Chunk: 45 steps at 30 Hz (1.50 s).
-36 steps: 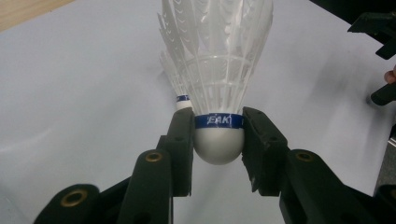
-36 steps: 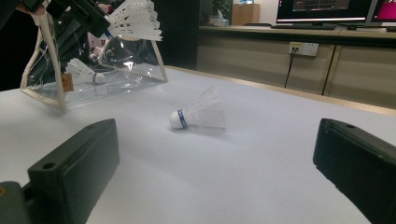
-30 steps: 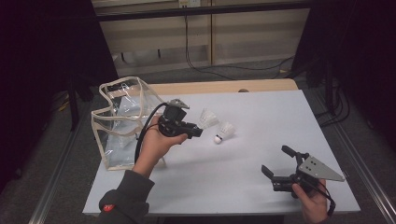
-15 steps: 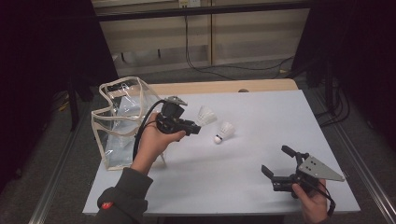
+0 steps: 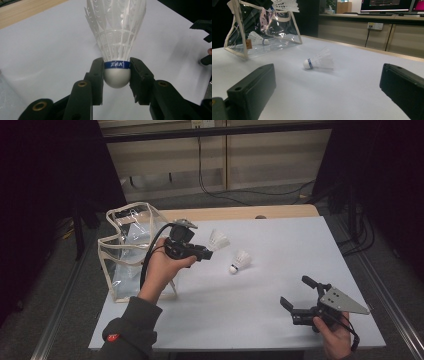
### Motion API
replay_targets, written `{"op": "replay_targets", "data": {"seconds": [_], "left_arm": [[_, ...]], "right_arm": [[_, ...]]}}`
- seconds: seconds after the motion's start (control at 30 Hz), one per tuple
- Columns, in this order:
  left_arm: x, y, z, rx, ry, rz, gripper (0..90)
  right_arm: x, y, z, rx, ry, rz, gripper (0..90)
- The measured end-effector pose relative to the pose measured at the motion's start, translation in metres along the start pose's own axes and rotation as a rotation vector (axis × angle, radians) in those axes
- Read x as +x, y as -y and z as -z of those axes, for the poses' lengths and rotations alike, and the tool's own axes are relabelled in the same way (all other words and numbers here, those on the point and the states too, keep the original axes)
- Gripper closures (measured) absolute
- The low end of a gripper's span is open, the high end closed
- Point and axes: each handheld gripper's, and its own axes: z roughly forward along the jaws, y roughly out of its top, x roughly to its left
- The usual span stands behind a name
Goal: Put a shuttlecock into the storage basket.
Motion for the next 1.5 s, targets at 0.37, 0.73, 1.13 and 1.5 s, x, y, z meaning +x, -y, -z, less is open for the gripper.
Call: {"op": "replay_targets", "data": {"seconds": [0.37,0.73,1.13,1.5], "left_arm": [[0.006,-0.004,0.013,-0.011,-0.024,0.02,65.7],[0.009,-0.008,0.016,-0.013,-0.037,0.028,65.7],[0.013,-0.012,0.023,-0.017,-0.053,0.036,65.7],[0.014,-0.017,0.03,-0.018,-0.07,0.038,65.7]], "right_arm": [[0.001,0.001,-0.001,0.006,-0.004,0.003,0.4],[0.0,0.0,0.0,0.002,0.0,0.0,0.4],[0.0,0.0,0.001,-0.001,0.0,0.001,0.4],[0.0,0.0,-0.001,0.0,-0.005,0.001,0.4]]}}
